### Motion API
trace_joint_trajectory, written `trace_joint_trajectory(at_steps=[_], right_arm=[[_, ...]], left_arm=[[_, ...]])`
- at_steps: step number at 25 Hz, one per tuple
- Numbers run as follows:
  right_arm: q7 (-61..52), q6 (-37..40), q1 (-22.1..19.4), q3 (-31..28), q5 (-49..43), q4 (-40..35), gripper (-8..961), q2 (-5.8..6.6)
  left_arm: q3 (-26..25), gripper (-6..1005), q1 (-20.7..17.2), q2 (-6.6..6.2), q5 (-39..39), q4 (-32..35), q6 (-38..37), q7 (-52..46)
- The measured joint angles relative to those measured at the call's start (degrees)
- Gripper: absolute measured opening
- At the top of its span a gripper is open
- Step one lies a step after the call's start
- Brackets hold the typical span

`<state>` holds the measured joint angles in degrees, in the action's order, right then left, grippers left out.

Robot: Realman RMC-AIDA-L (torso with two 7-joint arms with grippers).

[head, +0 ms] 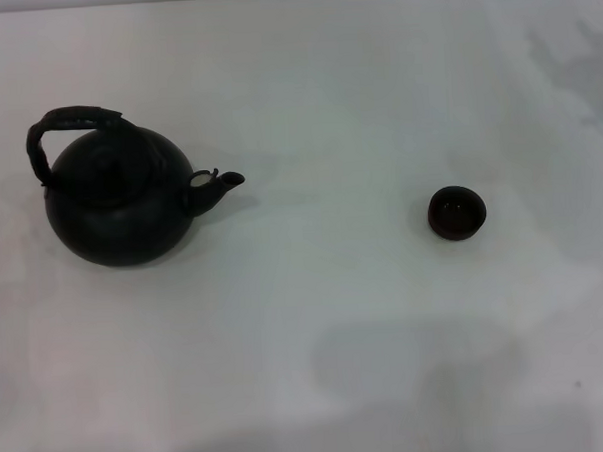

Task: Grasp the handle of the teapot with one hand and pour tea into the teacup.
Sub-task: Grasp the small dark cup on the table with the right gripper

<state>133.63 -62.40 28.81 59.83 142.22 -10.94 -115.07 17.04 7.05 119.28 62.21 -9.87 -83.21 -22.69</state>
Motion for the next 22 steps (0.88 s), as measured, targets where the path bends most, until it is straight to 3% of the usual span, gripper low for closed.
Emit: trace_joint_trajectory(at_steps=[5,9,13,16,19,22], right_arm=[[-14.33,7.62,-0.46,9.66,-8.57,-13.45,851,2.34],[-30.67,9.61,-0.18,10.08,-26.57,-24.46,851,4.79],[-42.02,8.25,0.13,9.95,-40.59,-32.84,850,6.33],[-47.67,2.74,0.39,9.38,-49.09,-37.77,850,7.28],[-51.59,-8.61,1.89,8.12,-56.13,-40.26,850,8.31],[-53.93,-18.41,3.26,7.40,-62.58,-43.06,850,8.10]], left_arm=[[0.06,751,0.06,-0.19,-0.23,-0.06,0.06,-1.64],[0.13,750,-0.24,-0.21,-0.25,-0.03,0.06,-2.28],[0.54,750,-0.33,-0.20,0.21,0.03,0.14,-2.74],[0.58,749,-0.35,-0.20,0.36,-0.04,0.04,-2.74],[0.57,749,-0.37,-0.19,0.39,-0.14,-0.19,-2.74],[0.57,748,-0.38,-0.19,0.40,-0.21,-0.21,-2.75]])
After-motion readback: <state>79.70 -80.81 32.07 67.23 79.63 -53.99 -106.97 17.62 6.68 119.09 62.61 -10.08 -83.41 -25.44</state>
